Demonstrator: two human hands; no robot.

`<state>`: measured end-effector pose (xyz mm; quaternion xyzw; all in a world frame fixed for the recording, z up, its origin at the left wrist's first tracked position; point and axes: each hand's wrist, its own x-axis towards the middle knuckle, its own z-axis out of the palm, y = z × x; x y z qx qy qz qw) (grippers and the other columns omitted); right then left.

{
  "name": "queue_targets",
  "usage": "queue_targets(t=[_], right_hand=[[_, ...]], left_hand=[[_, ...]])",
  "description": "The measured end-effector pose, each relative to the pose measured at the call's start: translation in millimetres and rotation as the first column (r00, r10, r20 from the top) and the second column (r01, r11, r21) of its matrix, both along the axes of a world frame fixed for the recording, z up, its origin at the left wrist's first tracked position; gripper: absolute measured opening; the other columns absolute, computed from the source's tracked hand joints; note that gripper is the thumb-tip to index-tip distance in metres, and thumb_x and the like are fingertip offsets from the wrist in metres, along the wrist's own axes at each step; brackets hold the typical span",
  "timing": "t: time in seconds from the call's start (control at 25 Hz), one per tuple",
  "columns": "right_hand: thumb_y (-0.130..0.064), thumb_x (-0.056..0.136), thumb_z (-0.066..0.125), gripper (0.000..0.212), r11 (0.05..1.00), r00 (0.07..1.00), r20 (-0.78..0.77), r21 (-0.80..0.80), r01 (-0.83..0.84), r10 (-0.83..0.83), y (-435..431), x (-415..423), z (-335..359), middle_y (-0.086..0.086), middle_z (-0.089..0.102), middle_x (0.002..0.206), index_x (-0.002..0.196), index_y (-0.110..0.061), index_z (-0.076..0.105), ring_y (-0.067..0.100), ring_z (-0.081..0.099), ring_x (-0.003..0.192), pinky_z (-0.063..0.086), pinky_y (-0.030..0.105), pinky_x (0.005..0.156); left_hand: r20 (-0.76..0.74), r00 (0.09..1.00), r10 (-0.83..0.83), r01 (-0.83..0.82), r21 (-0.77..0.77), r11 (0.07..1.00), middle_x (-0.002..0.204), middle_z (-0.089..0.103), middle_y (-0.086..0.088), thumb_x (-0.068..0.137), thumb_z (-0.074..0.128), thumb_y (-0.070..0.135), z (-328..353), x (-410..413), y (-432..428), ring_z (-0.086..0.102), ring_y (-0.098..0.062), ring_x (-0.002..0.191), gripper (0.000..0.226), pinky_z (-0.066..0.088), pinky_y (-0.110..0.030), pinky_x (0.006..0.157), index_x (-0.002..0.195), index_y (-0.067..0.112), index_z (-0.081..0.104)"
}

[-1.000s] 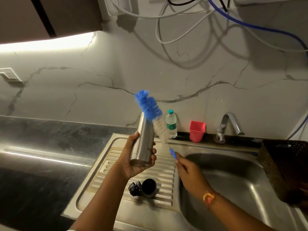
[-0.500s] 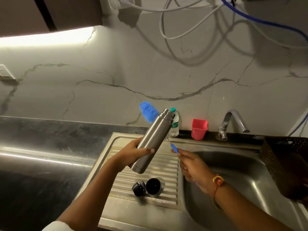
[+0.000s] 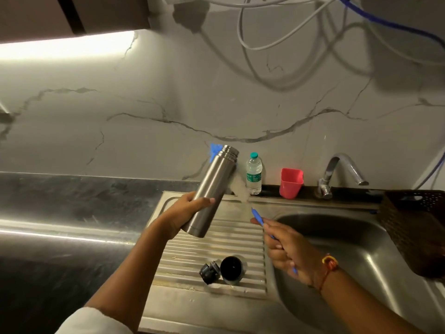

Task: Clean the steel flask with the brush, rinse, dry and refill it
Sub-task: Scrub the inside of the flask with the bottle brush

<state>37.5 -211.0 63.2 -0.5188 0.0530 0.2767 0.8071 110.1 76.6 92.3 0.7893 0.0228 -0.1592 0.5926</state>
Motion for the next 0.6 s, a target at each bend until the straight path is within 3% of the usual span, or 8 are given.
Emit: queue_targets(t=[0.12, 0.28, 0.4, 0.48, 0.6], right_hand=[[-0.025, 0.104, 0.045, 0.032, 0.998, 0.999, -0.035, -0.056, 0.03, -0.032, -3.9, -17.4, -6.0, 0.001, 0.027, 0.065, 0.126, -0.015, 0.066, 0.007, 0.018, 0.044, 0.017, 0.018, 0.034], [-0.028, 0.103, 0.049, 0.028, 0.979, 0.986, -0.024, -0.13, 0.159, -0.164, 22.6, -13.4, -3.0, -0.001, 0.039, 0.064, 0.125, -0.016, 0.063, 0.007, 0.024, 0.046, 0.022, 0.018, 0.035], [-0.041, 0.093, 0.064, 0.028, 0.938, 0.978, 0.058, -0.275, 0.209, -0.201, 49.3, -1.6, 2.6, 0.003, 0.067, 0.089, 0.118, -0.03, 0.061, 0.005, 0.032, 0.047, 0.03, 0.02, 0.04], [-0.052, 0.081, 0.073, 0.041, 0.921, 0.971, 0.09, -0.308, 0.239, -0.222, 59.4, 5.3, 3.7, 0.01, 0.072, 0.102, 0.118, -0.041, 0.058, 0.005, 0.035, 0.048, 0.033, 0.021, 0.043], [-0.053, 0.068, 0.083, 0.066, 0.915, 0.961, 0.126, -0.299, 0.272, -0.245, 57.3, 13.5, 3.7, 0.01, 0.071, 0.099, 0.127, -0.042, 0.056, 0.008, 0.039, 0.052, 0.035, 0.023, 0.044]], left_hand=[[0.058, 0.992, 0.112, -0.114, 0.048, 0.992, 0.11, 0.072, -0.011, 0.069, 0.078, 0.061, -5.7, 4.2, 12.6, 0.073, -0.029, 0.097, 0.075, 0.062, -0.05, 0.086, 0.13, 0.023, 0.058], [-0.024, 0.981, 0.192, -0.193, -0.216, 0.957, 0.108, 0.074, -0.014, 0.09, 0.074, 0.039, -21.3, -12.1, -20.4, 0.072, -0.032, 0.098, 0.047, 0.062, -0.049, 0.085, 0.129, 0.015, 0.06], [-0.091, 0.981, 0.171, -0.193, -0.442, 0.876, 0.119, 0.071, -0.014, 0.088, 0.075, 0.037, -32.0, -23.6, -47.7, 0.071, -0.032, 0.108, 0.05, 0.06, -0.052, 0.091, 0.13, 0.017, 0.057], [-0.112, 0.979, 0.169, -0.202, -0.553, 0.808, 0.13, 0.067, -0.013, 0.084, 0.078, 0.033, -36.2, -26.3, -59.6, 0.069, -0.03, 0.115, 0.06, 0.059, -0.05, 0.093, 0.137, 0.021, 0.052], [-0.144, 0.976, 0.163, -0.218, -0.663, 0.716, 0.135, 0.062, -0.016, 0.084, 0.077, 0.023, -39.3, -26.9, -66.2, 0.069, -0.03, 0.116, 0.068, 0.059, -0.049, 0.092, 0.143, 0.025, 0.043]])
